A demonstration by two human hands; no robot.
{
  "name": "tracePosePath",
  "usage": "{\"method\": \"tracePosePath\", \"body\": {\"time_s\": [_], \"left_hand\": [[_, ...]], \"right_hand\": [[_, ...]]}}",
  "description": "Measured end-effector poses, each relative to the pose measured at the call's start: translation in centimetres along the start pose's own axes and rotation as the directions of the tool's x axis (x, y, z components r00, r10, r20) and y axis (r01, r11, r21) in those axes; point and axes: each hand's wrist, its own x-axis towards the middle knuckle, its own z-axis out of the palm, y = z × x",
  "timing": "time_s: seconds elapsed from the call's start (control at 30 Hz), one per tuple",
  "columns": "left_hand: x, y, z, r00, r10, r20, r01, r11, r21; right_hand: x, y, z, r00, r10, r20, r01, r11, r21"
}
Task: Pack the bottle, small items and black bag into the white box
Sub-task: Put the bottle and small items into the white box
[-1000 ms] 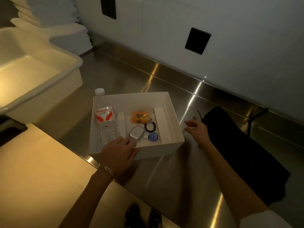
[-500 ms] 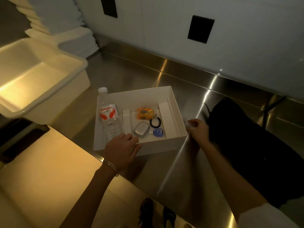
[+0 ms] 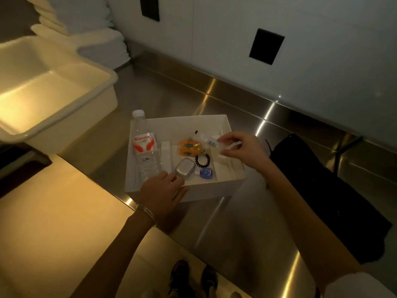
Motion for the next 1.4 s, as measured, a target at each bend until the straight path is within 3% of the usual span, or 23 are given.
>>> {"method": "tracePosePath", "body": {"time_s": [0.1,0.3,0.63,0.83,1.03,1.1,1.2,1.4], "left_hand": [[-0.1,0.2,-0.3,1.0,-0.003,-0.01,0.003,1.0,0.021],[-0.2,0.2,-0.4,1.0,0.002,-0.015,-0.002,1.0,0.004],[-0.1,0.1,-0.3,1.0,0.018,-0.008,-0.018,1.0,-0.015],[0.0,-0.1,-0.1,0.999,0.031,0.036,-0.03,0.999,-0.032],[0.6,0.0,0.0,0.991,0.028,0.128,-0.008,0.988,-0.153],[1.6,1.0,-0.3,0.985,0.084,0.151,-0.044,0.967,-0.252],[3.9,3.8,-0.8,0.978,0.201,0.063,-0.167,0.92,-0.355],[6.7,10.7,-0.3,0.899,0.438,-0.007,-0.403,0.821,-0.404]], "right_hand": [[1.3,-0.6,2.4,0.995,-0.009,0.095,0.02,0.992,-0.121],[4.1,-0.3,6.5,0.992,0.061,0.109,-0.032,0.968,-0.247],[3.6,-0.8,7.7,0.995,0.086,0.052,-0.074,0.977,-0.2],[-1.1,-1.6,4.1,0.998,0.046,-0.034,-0.05,0.993,-0.111],[-7.9,0.1,1.4,0.983,0.125,-0.133,-0.141,0.983,-0.117],[-10.0,0.5,0.6,0.976,0.116,-0.186,-0.139,0.984,-0.112],[-12.8,2.1,-0.6,0.956,0.148,-0.254,-0.178,0.979,-0.097],[-18.5,6.1,-4.3,0.889,0.239,-0.39,-0.306,0.944,-0.119]]}}
